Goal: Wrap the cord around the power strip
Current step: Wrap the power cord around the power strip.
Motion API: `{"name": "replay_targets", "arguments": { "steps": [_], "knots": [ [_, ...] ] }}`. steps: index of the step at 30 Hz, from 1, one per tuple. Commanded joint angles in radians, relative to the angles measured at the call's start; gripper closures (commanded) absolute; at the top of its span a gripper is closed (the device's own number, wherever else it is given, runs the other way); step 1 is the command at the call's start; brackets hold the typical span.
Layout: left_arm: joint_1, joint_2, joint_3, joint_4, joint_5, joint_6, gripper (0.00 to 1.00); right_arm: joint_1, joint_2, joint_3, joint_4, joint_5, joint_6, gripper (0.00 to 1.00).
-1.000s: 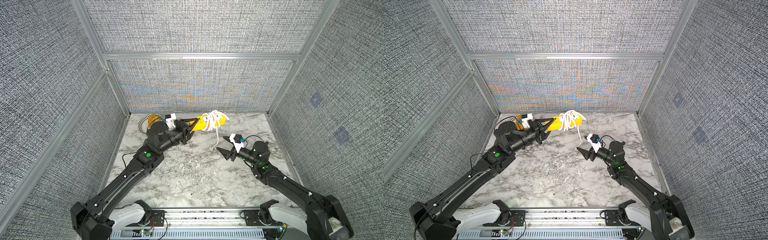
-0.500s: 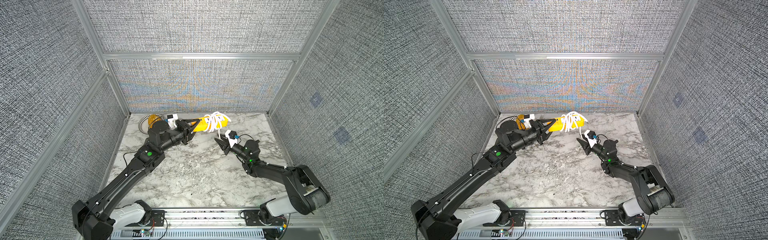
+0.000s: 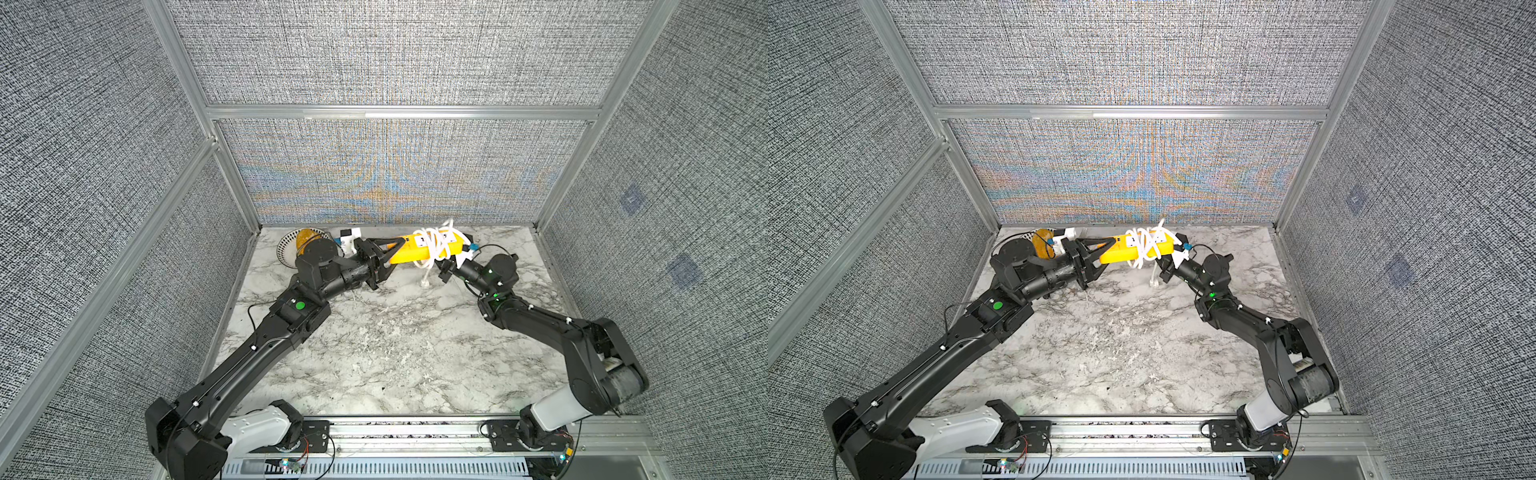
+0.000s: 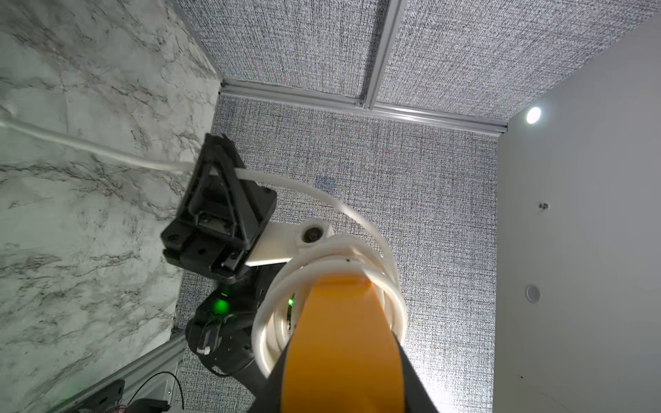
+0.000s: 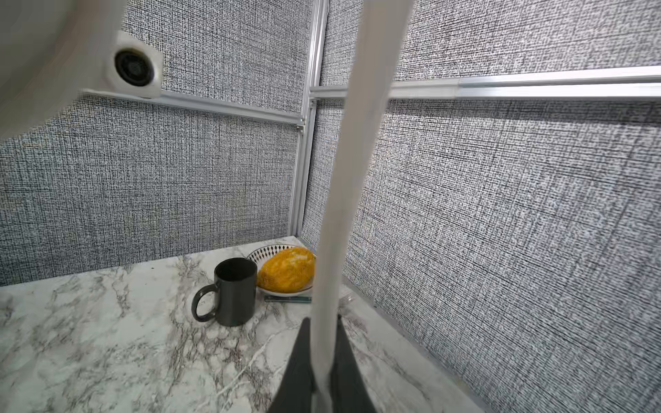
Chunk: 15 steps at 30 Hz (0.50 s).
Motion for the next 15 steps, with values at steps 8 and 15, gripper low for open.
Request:
{"name": "replay_targets", "arguments": {
  "steps": [8, 15],
  "knots": [
    [-0.062, 0.124, 0.135, 0.267, 0.238, -0.090, 1.00, 0.043, 0.209, 0.104, 0.105, -0.330, 0.259, 1.00],
    [-0.059, 0.194, 0.325, 0.318, 0.254, -0.034, 1.00, 0.061, 0.246, -0.083, 0.223, -0.342, 0.356, 1.00]
  ]
}}
